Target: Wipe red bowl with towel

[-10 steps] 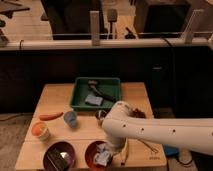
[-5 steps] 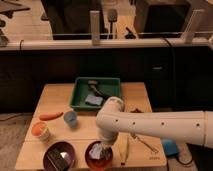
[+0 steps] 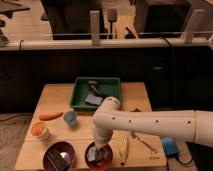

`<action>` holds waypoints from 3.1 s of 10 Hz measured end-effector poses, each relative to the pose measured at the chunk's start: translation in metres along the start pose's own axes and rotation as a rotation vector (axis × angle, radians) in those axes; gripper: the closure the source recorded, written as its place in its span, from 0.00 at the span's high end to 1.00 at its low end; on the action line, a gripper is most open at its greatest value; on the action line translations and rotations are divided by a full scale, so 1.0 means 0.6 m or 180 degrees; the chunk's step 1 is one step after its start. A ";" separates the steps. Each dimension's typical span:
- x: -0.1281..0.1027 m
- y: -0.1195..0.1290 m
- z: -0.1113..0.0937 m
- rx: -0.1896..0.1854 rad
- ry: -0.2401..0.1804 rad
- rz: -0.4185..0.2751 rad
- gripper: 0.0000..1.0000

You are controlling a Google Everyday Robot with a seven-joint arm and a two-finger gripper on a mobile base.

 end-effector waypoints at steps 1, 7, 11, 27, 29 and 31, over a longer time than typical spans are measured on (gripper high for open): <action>-0.016 0.002 0.007 -0.0040 -0.0078 -0.0097 0.00; -0.021 0.092 0.009 -0.0480 -0.0061 -0.0189 0.00; 0.019 0.129 -0.030 -0.0526 0.0320 0.0055 0.00; 0.048 0.050 -0.025 -0.0091 -0.0127 0.0076 0.00; 0.039 0.060 -0.021 -0.0196 -0.0168 0.0049 0.00; 0.039 0.075 -0.014 -0.0304 -0.0207 0.0054 0.00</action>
